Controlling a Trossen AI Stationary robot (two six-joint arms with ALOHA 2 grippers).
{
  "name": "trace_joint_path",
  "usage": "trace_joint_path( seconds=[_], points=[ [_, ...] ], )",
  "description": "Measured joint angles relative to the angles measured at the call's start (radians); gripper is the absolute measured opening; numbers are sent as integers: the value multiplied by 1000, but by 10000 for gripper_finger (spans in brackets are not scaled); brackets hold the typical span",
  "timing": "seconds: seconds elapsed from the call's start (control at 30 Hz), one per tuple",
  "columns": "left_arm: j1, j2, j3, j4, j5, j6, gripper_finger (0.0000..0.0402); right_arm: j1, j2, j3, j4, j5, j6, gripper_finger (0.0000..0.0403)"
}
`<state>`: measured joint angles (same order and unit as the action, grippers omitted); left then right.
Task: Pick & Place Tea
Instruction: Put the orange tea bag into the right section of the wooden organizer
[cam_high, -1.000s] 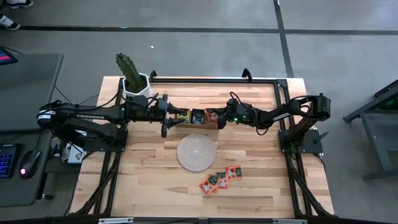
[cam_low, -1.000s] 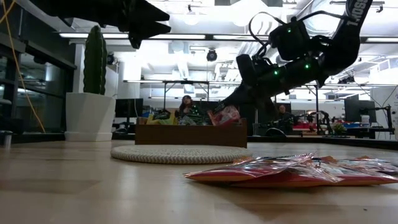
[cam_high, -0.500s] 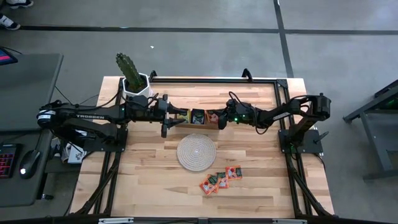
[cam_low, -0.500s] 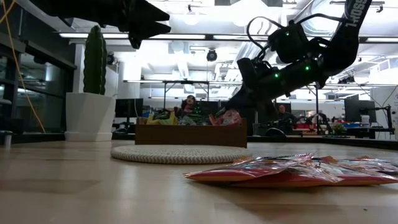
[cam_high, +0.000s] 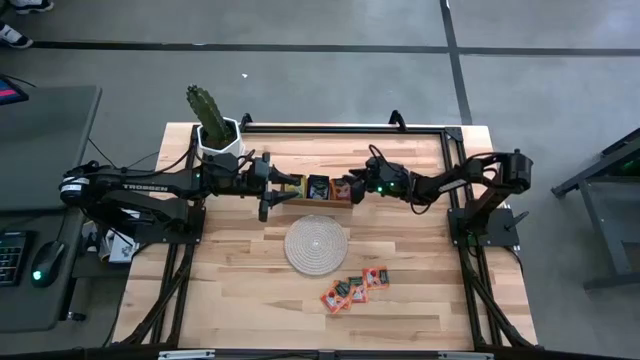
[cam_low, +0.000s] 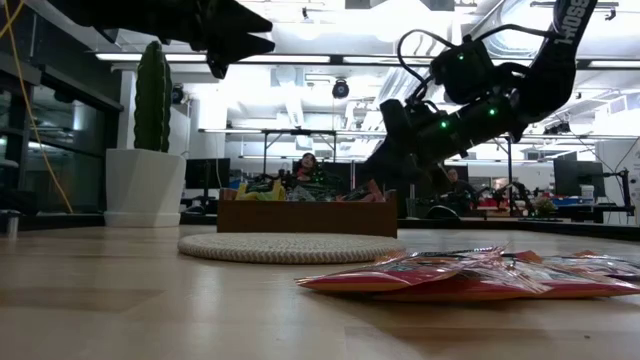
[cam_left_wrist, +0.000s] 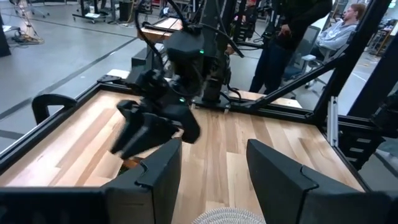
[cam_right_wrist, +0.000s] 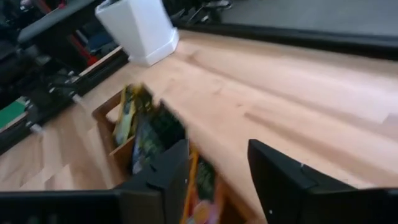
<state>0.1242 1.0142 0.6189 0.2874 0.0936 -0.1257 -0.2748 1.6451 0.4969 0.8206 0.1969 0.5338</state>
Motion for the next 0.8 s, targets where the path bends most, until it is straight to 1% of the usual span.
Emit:
trace_joint_path(
  seconds=[0.1,0.23,0.33,0.43,0.6,0.7,0.8],
  points=[
    [0,0,0,0,6,-3,179,-32,-1,0,40,-1,-15,177],
    [0,0,0,0,5,-10,179,-84,-38,0,56,-23,-18,183],
    [0,0,0,-4,6,-10,179,-117,-93,0,28,-81,-37,181],
    [0,0,1,-23,23,-10,179,-135,-168,0,-56,-159,-44,174],
    [-1,0,2,-80,49,-10,179,-131,-319,0,-270,-308,-46,153],
    [-1,1,1,-89,50,-9,179,-105,-409,0,-400,-377,-45,137],
    [-13,1,2,-102,50,0,179,-49,-490,0,-508,-410,-39,124]
  ],
)
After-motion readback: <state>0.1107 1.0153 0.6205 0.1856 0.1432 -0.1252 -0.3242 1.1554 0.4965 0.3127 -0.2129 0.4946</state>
